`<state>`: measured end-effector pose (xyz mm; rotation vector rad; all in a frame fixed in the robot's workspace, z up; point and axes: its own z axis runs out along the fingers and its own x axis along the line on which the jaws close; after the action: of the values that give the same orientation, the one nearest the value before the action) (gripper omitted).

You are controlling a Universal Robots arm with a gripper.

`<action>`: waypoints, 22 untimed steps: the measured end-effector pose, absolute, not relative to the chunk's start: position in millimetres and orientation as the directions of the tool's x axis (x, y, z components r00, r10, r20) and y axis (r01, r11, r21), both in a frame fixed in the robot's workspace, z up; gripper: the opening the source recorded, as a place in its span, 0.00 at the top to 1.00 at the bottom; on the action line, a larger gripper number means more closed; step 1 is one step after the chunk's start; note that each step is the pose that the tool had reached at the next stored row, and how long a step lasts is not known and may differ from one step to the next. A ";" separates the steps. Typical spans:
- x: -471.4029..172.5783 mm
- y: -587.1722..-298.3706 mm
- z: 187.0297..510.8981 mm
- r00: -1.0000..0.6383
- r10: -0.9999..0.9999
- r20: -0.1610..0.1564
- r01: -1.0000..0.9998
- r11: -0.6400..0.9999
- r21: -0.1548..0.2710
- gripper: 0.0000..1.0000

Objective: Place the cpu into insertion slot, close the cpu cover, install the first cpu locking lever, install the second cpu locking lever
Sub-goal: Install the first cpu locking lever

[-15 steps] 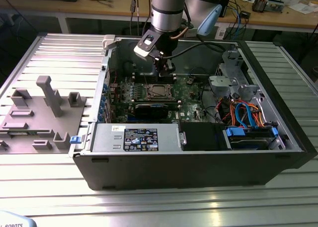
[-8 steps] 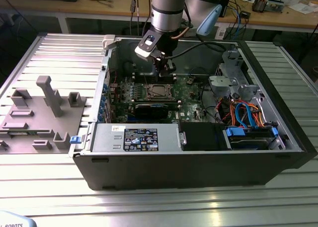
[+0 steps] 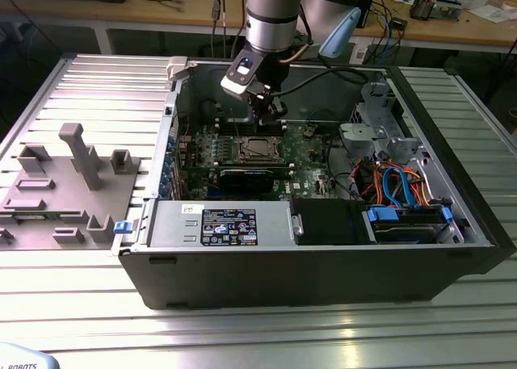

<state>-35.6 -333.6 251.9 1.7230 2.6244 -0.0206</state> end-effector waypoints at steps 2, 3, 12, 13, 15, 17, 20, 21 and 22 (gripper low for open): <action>-35.6 -333.6 251.7 -0.403 0.915 -0.009 0.915 0.403 -0.010 0.89; -35.6 -333.6 251.6 -0.405 0.914 -0.009 0.914 0.405 -0.010 0.89; -35.7 -333.6 250.7 -0.417 0.909 -0.007 0.909 0.417 -0.009 0.89; -35.6 -333.5 250.5 -0.418 0.909 -0.006 0.909 0.418 -0.008 0.89; -35.7 -333.5 250.5 -0.420 0.907 -0.005 0.907 0.420 -0.008 0.89; -35.7 -333.5 250.4 -0.422 0.906 -0.004 0.906 0.422 -0.008 0.89; -35.7 -333.5 250.1 -0.425 0.905 -0.002 0.905 0.425 -0.006 0.89; -35.6 -333.5 250.1 -0.426 0.905 -0.001 0.905 0.426 -0.006 0.89; -35.7 -333.5 250.0 -0.427 0.904 -0.001 0.904 0.427 -0.006 0.89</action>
<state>-35.7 -333.5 250.0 1.6835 2.6554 -0.0088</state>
